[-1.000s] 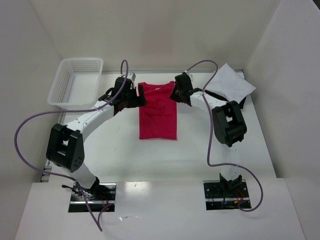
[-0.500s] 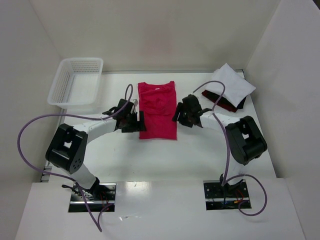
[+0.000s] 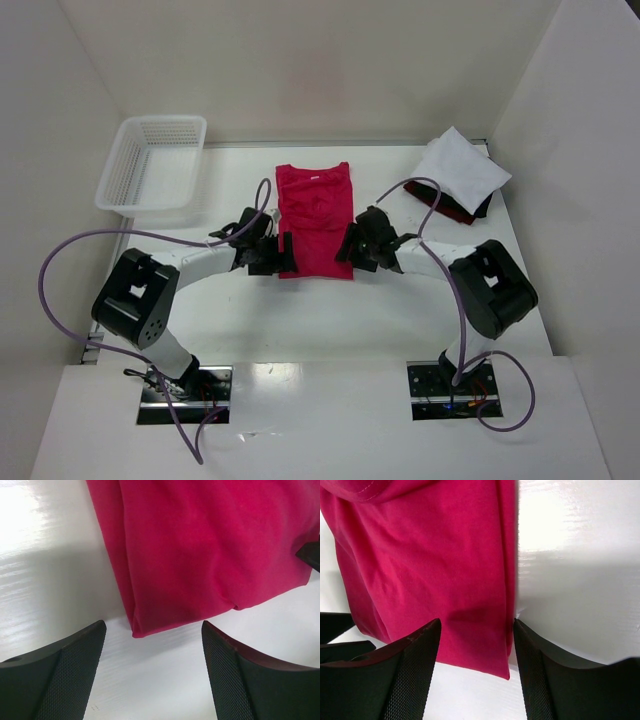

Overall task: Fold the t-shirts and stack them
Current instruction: Fold the folded rectangular tshirt in 1/3 of the way, then grab one side of the 2/3 rectangular tshirt with both arms

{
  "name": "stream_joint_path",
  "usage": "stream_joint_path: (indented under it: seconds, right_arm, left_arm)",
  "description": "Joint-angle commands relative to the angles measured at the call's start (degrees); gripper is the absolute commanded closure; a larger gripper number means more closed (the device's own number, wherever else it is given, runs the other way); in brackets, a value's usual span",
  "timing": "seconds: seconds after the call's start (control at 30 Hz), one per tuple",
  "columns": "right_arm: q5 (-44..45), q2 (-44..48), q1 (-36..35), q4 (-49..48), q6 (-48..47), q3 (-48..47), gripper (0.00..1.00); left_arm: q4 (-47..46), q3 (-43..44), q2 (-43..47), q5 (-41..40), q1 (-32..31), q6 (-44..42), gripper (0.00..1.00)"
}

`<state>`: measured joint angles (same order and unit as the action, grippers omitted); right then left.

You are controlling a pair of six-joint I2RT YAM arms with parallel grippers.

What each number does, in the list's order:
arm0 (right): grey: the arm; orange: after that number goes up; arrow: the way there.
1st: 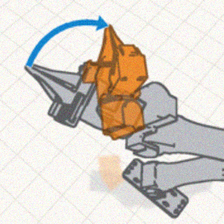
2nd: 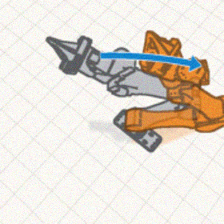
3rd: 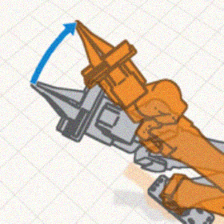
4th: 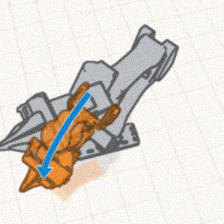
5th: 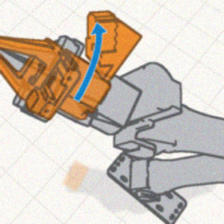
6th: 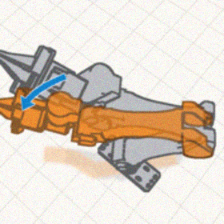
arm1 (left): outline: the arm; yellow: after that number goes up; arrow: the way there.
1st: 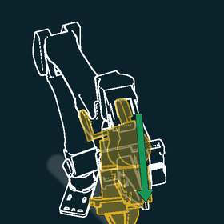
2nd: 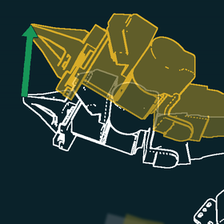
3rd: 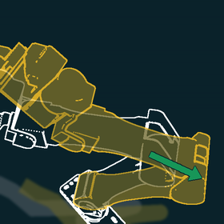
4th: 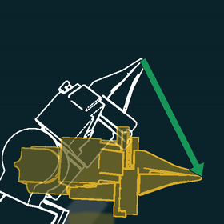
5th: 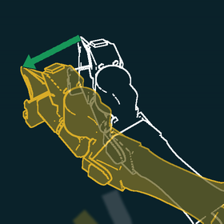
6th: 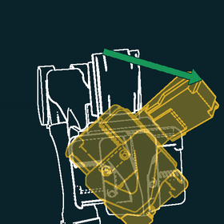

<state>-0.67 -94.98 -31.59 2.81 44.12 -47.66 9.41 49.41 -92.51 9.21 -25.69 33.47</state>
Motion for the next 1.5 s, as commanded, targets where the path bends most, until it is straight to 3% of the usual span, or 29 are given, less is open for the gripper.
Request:
stream_joint_path:
  seconds: [0.0,0.4,0.87,1.0,1.03,1.13,1.33,1.37,1.47]
  right_arm:
    - [1.4,1.7,-1.2,1.9,1.8,2.3,0.34]
    - [3.5,11.7,-2.8,4.4,5.4,9.0,0.36]
    - [4.6,6.3,-4.4,1.9,7.1,7.2,0.48]
    - [5.7,6.3,-4.4,1.4,7.6,7.2,0.55]
    - [6.3,6.3,-4.4,1.4,7.6,7.2,0.59]
    - [6.3,5.2,-4.4,1.4,7.6,6.7,0.72]
    - [9.3,3.8,-4.4,2.6,7.6,5.3,0.94]
    - [10.1,3.8,-4.4,3.3,7.6,5.3,0.99]
    - [12.9,5.5,-4.4,4.6,8.2,5.3,1.00]
  left_arm:
    - [-1.5,-1.0,1.5,0.8,-0.9,1.7,0.15]
    - [-2.0,-2.0,0.4,0.3,-0.9,2.7,0.17]
    - [-1.3,-2.6,-0.8,-0.9,-1.5,2.7,0.25]
    - [-1.3,-2.6,-1.4,-1.4,-1.5,2.7,0.38]
    - [-1.3,-2.6,-1.4,-1.4,-1.5,2.7,0.45]
    - [-1.3,-2.6,-2.6,-1.4,-1.5,2.2,0.52]
    - [-0.2,-2.6,-3.1,-3.8,-1.5,2.2,0.93]
    - [0.5,-2.6,-2.6,-4.4,-1.5,2.2,0.96]
    - [2.0,-1.9,-2.0,-5.8,-1.5,1.6,1.00]
